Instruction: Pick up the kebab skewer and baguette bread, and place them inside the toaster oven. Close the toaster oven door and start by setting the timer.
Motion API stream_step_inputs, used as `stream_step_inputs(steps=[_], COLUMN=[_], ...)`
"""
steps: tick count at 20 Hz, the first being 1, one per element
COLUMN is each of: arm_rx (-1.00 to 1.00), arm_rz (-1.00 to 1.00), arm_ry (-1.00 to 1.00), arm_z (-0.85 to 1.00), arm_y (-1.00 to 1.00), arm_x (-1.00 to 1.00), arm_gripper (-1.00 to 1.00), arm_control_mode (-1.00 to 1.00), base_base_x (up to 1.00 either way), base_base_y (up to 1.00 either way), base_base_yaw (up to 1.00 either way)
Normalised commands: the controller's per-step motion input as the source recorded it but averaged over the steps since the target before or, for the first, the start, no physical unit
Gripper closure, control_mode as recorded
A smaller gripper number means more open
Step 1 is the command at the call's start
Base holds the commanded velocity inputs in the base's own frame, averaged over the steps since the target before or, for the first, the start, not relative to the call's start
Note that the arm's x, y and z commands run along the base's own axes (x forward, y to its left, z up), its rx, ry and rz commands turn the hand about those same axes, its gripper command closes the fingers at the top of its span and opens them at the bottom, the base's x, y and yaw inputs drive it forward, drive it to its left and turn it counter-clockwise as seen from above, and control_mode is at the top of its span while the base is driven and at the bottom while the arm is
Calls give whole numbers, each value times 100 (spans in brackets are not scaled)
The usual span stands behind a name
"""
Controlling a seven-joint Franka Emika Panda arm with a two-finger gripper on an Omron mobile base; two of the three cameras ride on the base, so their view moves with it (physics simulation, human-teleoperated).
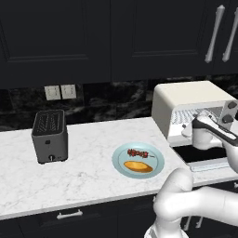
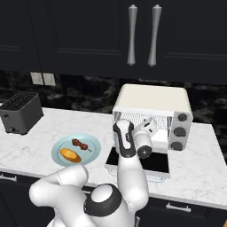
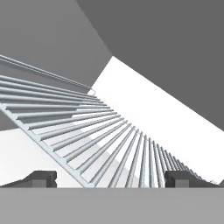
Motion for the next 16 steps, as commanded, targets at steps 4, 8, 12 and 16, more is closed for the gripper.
stream_step_inputs(steps=[4, 8, 12, 16], arm_rx=[0, 0, 2, 3], arm_rz=[0, 0, 1, 4], arm_ry=[0, 0, 0, 0], arm_z=[0, 0, 7, 19], arm_y=[-2, -24, -34, -33], arm_x=[7, 0, -14, -39], arm_gripper=[100, 100, 100, 100], arm_control_mode=[-100, -100, -100, -100], base_base_x=[0, 0, 0, 0], base_base_y=[0, 0, 0, 0], base_base_yaw=[0, 0, 0, 0])
